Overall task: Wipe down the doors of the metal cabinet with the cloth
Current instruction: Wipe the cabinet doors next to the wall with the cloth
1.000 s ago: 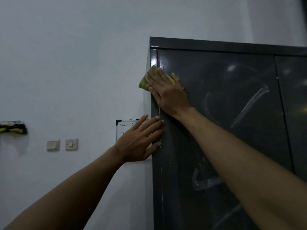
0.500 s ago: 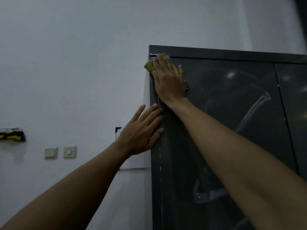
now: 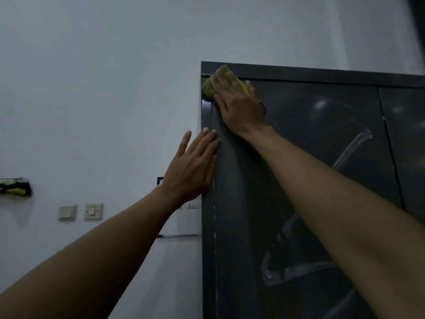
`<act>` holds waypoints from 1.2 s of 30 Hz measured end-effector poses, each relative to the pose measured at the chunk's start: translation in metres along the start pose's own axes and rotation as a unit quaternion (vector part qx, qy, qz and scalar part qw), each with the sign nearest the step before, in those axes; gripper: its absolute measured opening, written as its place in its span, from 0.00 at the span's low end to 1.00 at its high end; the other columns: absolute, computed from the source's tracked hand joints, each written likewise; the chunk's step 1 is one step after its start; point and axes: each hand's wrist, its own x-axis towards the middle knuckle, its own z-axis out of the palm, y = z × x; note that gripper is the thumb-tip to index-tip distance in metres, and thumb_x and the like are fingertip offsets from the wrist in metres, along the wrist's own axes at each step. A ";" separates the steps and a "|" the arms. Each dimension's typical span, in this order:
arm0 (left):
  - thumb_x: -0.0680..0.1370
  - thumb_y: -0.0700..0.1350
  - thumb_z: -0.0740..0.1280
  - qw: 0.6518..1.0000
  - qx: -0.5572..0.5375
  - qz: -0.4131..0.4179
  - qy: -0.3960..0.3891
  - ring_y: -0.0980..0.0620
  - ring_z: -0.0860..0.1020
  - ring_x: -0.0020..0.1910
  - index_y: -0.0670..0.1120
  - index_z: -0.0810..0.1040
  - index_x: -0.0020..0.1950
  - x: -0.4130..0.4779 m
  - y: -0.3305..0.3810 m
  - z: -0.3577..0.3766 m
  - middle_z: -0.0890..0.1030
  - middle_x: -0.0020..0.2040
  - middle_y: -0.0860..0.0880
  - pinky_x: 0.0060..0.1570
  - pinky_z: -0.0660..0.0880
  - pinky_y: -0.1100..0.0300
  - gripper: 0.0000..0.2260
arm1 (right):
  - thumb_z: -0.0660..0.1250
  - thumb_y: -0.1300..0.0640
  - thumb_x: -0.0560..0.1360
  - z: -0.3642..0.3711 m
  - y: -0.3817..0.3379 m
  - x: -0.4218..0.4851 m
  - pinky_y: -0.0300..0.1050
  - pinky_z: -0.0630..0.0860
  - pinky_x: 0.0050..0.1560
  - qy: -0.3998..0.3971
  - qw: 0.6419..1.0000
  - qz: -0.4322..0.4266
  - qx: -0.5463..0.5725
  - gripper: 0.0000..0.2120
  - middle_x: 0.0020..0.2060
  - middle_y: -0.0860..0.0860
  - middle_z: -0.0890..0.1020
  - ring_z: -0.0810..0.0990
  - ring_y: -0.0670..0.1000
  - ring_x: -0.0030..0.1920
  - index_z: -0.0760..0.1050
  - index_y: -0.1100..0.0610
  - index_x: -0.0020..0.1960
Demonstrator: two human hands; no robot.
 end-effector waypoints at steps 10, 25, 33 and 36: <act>0.82 0.46 0.55 1.000 0.024 -0.015 0.001 0.42 0.60 0.75 0.39 0.66 0.74 0.002 0.005 0.005 0.66 0.74 0.39 0.75 0.53 0.41 0.21 | 0.51 0.51 0.84 -0.008 0.024 -0.019 0.55 0.51 0.74 -0.008 0.998 -0.057 -0.004 0.21 0.77 0.48 0.60 0.56 0.49 0.77 0.60 0.50 0.77; 0.82 0.43 0.56 0.994 0.034 -0.098 0.037 0.40 0.60 0.75 0.37 0.65 0.74 -0.008 0.025 0.007 0.64 0.74 0.37 0.75 0.53 0.41 0.21 | 0.49 0.49 0.84 -0.017 0.050 -0.053 0.56 0.53 0.74 -0.040 0.991 -0.111 -0.054 0.22 0.77 0.48 0.57 0.55 0.51 0.77 0.56 0.49 0.78; 0.83 0.46 0.51 0.994 0.065 -0.085 0.000 0.40 0.60 0.75 0.37 0.64 0.74 -0.029 0.034 0.008 0.65 0.74 0.38 0.75 0.53 0.41 0.22 | 0.47 0.48 0.83 -0.011 0.028 -0.090 0.55 0.51 0.74 -0.059 0.987 -0.133 -0.070 0.23 0.78 0.47 0.56 0.54 0.50 0.78 0.56 0.49 0.78; 0.83 0.45 0.52 0.993 0.068 -0.101 0.002 0.40 0.60 0.76 0.37 0.64 0.74 -0.031 0.037 0.009 0.64 0.75 0.38 0.75 0.51 0.42 0.22 | 0.49 0.46 0.82 -0.020 0.033 -0.084 0.57 0.56 0.70 -0.078 0.984 -0.146 -0.069 0.24 0.77 0.48 0.60 0.59 0.52 0.76 0.60 0.50 0.77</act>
